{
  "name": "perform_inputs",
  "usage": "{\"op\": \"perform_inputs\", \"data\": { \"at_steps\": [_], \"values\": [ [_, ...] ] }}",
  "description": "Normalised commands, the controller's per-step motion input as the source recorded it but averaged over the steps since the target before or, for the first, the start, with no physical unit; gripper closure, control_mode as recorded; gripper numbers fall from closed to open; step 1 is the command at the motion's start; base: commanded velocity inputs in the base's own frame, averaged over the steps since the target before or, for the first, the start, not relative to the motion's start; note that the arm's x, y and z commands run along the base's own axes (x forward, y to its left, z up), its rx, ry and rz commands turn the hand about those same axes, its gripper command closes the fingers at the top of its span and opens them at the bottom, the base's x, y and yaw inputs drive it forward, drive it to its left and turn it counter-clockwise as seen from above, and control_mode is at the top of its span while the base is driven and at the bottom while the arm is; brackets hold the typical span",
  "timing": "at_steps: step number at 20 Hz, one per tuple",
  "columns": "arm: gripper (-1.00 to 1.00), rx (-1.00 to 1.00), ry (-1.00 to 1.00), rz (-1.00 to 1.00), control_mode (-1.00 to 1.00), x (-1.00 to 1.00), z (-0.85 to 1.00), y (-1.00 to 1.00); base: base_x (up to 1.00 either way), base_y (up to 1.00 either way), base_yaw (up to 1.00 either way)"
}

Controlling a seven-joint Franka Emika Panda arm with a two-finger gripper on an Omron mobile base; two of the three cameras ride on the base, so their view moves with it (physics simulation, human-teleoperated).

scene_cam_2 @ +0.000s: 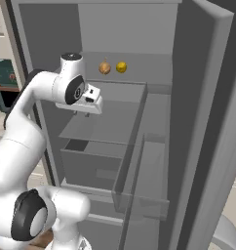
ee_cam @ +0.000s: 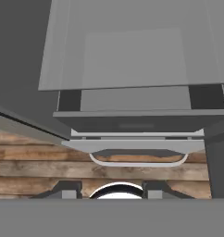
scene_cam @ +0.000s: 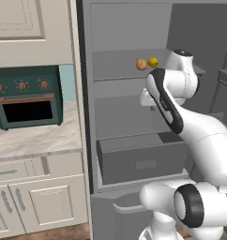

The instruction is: Grab the onion and lemon from the fridge, place them in the blender, close the lid, and turn on the blender to create a marinade.

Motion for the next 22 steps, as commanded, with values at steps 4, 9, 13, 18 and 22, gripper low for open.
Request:
{"op": "perform_inputs", "data": {
  "at_steps": [4,9,13,18,22],
  "values": [
    [-1.0,0.0,-0.09,-0.03,-1.0,0.0,0.06,0.0,0.0,0.0,0.0],
    [-1.0,-0.02,-0.25,0.0,-1.0,-0.14,0.35,0.0,0.0,0.0,0.0],
    [-1.0,-0.07,-0.26,0.0,-1.0,-0.07,0.51,0.0,0.0,0.0,0.0],
    [-1.0,-0.05,-0.2,0.0,-1.0,0.0,0.49,0.0,0.0,0.0,0.0],
    [-1.0,-0.02,-0.21,0.0,-1.0,0.15,0.45,0.0,0.0,0.0,0.0]
  ]
}}
